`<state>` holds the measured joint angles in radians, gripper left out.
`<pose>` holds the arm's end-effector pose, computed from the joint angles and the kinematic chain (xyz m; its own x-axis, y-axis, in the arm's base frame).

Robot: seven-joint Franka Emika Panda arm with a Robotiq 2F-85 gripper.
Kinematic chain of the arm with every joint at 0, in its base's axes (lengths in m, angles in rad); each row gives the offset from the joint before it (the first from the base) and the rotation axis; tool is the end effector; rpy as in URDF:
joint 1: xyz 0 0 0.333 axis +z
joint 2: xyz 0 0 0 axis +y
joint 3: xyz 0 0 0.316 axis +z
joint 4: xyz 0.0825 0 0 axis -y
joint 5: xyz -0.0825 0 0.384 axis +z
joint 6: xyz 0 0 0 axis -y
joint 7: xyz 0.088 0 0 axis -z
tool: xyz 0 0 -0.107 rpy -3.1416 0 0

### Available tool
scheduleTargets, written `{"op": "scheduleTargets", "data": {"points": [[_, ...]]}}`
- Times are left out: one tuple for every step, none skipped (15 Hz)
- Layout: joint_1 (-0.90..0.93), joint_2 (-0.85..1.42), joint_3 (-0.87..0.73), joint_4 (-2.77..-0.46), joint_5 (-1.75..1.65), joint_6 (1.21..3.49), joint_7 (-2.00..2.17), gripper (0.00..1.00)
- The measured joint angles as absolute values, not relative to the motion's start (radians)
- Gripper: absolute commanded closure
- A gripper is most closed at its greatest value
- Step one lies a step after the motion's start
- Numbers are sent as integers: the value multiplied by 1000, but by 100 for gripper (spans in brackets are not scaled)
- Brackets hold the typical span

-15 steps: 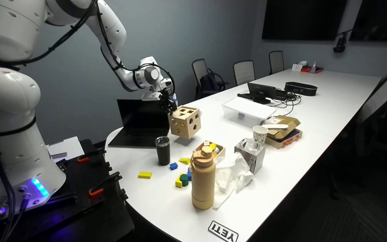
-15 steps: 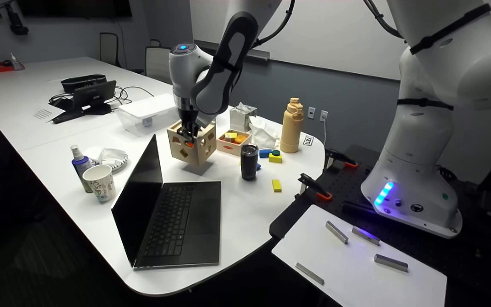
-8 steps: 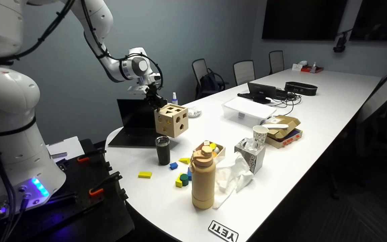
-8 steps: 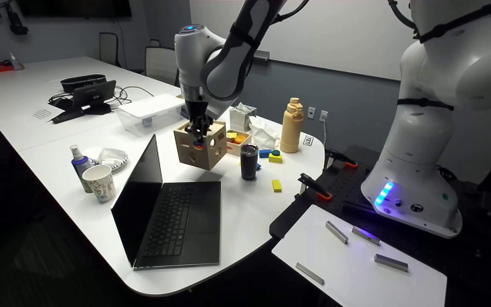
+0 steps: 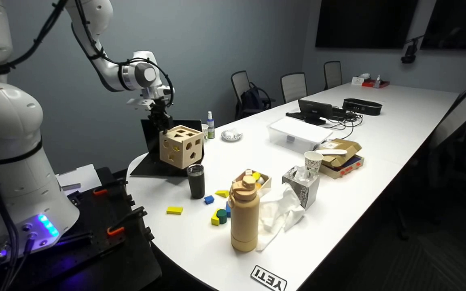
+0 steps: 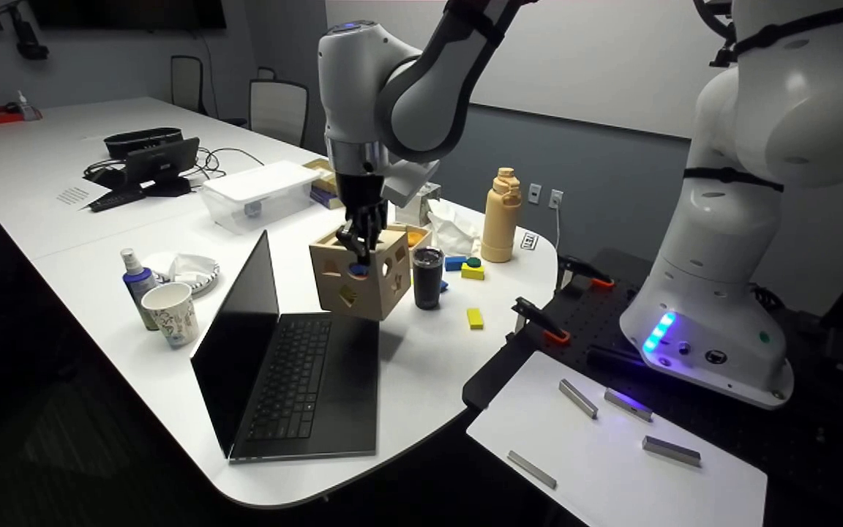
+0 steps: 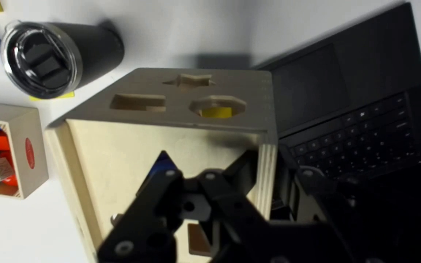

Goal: Close the cube-shaped object, then move it closer to the laptop

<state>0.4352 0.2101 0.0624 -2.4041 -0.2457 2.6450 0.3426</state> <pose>0.4375 0.2457 0.2302 0.9307 0.3615 0.0564 0.3553 -0.9297 0.0966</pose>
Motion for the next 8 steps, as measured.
{"op": "scheduleTargets", "data": {"points": [[429,197,80,-2427,-244,2635,345,95],[423,187,96,-2449,-243,2631,354,95],[420,179,112,-2472,-240,2631,365,95],[415,173,130,-2495,-225,2631,371,95],[413,169,148,-2516,-202,2631,374,95],[412,166,165,-2536,-178,2632,376,95],[412,164,181,-2554,-156,2633,379,95],[412,163,196,-2572,-139,2634,383,95]]}}
